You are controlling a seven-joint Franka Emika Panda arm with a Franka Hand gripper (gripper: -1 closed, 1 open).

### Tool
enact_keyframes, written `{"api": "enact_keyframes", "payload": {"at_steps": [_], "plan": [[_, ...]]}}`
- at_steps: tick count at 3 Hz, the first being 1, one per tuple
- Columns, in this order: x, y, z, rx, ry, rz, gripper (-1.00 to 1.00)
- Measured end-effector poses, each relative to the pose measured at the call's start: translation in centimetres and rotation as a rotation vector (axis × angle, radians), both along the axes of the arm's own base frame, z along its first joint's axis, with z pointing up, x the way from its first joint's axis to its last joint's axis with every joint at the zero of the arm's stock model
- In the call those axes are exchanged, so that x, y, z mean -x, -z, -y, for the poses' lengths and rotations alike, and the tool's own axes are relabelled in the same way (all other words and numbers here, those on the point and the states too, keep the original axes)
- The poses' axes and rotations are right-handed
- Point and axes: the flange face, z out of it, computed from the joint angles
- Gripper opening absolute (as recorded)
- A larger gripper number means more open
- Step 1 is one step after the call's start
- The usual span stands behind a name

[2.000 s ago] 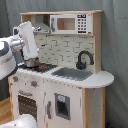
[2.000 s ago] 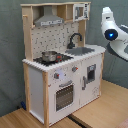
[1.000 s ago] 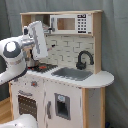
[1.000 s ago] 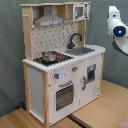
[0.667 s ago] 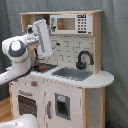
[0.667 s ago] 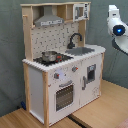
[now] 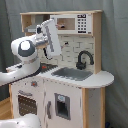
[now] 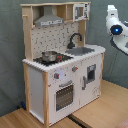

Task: Play with the kitchen

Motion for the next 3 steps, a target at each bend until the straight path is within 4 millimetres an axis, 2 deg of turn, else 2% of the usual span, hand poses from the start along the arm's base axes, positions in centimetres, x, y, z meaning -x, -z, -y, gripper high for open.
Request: {"api": "enact_keyframes", "payload": {"at_steps": [1,2,3], "plan": [[-1.01,-0.27,2.30,-0.043,0.010,0.050,1.00],[-1.25,-0.20,2.56,-0.050,0.007,0.056,1.00],[-1.34,-0.17,2.63,-0.052,0.005,0.057,-1.00]]}}
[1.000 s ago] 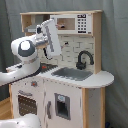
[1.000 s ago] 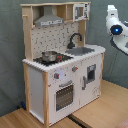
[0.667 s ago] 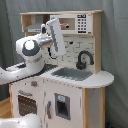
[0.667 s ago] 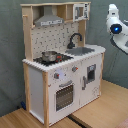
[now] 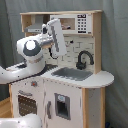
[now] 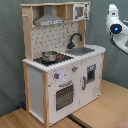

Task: Play with the kitchen

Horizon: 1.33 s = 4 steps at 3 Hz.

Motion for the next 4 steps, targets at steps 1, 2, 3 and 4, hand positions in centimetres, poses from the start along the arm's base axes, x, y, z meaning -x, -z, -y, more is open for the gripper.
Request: {"api": "enact_keyframes", "payload": {"at_steps": [1,2,3,4], "plan": [[-1.5,0.5,0.0,-0.016,-0.031,0.014,-1.00],[-3.3,-0.9,-2.0,-0.015,-0.073,0.057,-1.00],[-5.2,-2.2,-3.8,-0.011,-0.107,0.084,-1.00],[-7.7,-2.1,-5.5,-0.012,-0.140,0.089,-1.00]]}}
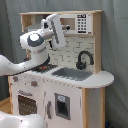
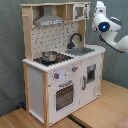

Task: Play with the kitchen

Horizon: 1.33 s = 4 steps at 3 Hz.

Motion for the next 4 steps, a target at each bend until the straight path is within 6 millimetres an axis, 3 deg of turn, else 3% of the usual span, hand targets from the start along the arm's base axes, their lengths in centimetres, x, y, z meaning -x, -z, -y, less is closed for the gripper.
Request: {"api": "enact_keyframes", "payload": {"at_steps": [1,2,3,4], "plan": [[-2.3,0.6,-1.6,0.005,-0.025,0.002,-1.00],[-4.4,0.9,-4.1,0.024,-0.065,0.009,-1.00],[-6.1,1.4,-8.0,0.066,-0.127,-0.008,-1.00],[-8.5,2.1,-9.7,0.099,-0.149,-0.024,-1.00]]}}
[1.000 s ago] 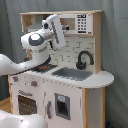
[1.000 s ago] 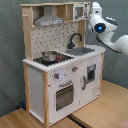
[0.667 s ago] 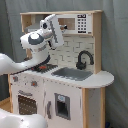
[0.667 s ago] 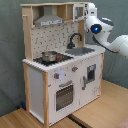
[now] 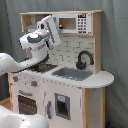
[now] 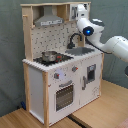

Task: Play with the kitchen

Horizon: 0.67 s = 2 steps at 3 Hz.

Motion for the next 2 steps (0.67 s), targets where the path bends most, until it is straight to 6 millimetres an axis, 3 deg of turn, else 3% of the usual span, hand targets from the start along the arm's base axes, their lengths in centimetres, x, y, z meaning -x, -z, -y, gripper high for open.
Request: {"api": "enact_keyframes", "payload": {"at_steps": [1,2], "plan": [[-1.9,-0.3,-1.4,0.028,-0.021,0.001,-1.00],[0.9,-3.4,-3.0,0.073,-0.009,0.026,-1.00]]}}
